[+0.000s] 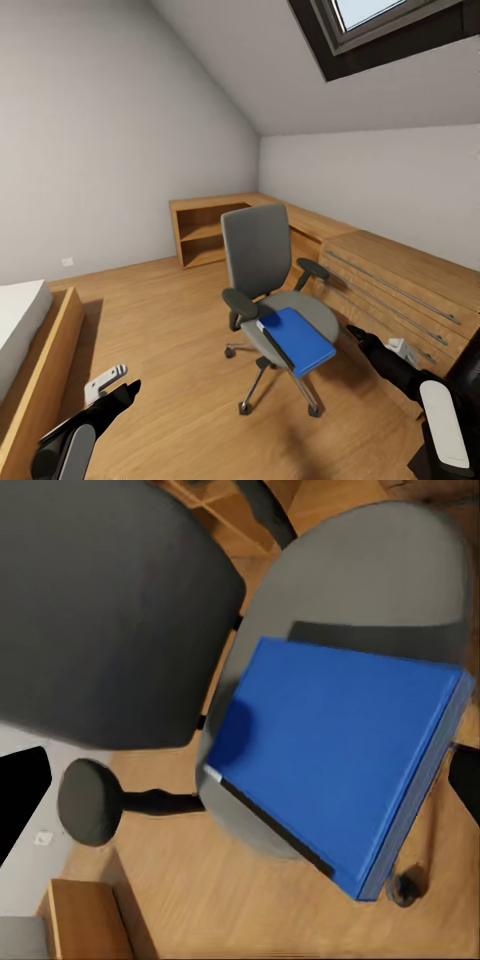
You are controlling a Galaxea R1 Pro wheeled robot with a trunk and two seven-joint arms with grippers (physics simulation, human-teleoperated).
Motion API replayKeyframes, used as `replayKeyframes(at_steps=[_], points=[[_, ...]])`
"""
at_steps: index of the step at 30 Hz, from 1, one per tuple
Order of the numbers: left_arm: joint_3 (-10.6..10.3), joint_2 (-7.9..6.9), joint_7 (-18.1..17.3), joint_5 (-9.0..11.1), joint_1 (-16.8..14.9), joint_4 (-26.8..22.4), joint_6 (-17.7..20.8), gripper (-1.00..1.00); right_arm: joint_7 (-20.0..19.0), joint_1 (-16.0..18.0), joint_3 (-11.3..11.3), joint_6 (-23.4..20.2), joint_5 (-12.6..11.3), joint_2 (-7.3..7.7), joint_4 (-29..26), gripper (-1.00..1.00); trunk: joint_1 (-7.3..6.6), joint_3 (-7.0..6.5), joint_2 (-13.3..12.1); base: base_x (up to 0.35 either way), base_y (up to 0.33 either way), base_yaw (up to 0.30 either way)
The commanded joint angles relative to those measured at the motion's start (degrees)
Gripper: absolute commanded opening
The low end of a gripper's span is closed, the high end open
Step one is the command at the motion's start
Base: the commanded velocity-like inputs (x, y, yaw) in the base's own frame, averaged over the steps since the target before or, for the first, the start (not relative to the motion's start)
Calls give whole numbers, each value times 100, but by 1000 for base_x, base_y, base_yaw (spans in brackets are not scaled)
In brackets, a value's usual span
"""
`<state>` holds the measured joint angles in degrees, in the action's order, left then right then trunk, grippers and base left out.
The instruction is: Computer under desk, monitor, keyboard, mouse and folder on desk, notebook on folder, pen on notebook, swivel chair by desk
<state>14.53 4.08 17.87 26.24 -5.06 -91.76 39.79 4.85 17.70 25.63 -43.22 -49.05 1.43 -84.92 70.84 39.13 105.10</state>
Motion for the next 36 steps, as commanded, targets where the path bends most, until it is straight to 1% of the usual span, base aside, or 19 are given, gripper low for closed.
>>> replayKeyframes(at_steps=[1,8,14,15,17,23,36], points=[[6,4,43,62,-4,-7,20,100,51,5,4,-29,-60,-1,-7,100,-3,11,3,-267,233,-71],[6,5,49,59,-4,-6,20,100,51,5,4,-28,-60,-2,-7,100,-3,27,3,-263,170,-31],[6,5,50,57,-4,-4,26,100,51,5,4,-28,-60,-1,-1,100,-3,28,3,-96,21,-3],[-5,14,62,56,-4,-40,35,100,41,5,-2,-6,-62,-14,83,100,-3,28,3,-9,2,0],[-9,24,75,56,-4,-59,37,100,26,5,-4,12,-67,-19,295,100,40,64,84,-4,1,0],[-11,30,83,56,-4,-68,34,100,18,5,8,38,-74,-16,603,100,172,172,324,-1,0,0],[-35,32,101,56,-4,-70,29,100,1,5,67,58,-78,-17,732,100,458,405,846,0,0,0]])
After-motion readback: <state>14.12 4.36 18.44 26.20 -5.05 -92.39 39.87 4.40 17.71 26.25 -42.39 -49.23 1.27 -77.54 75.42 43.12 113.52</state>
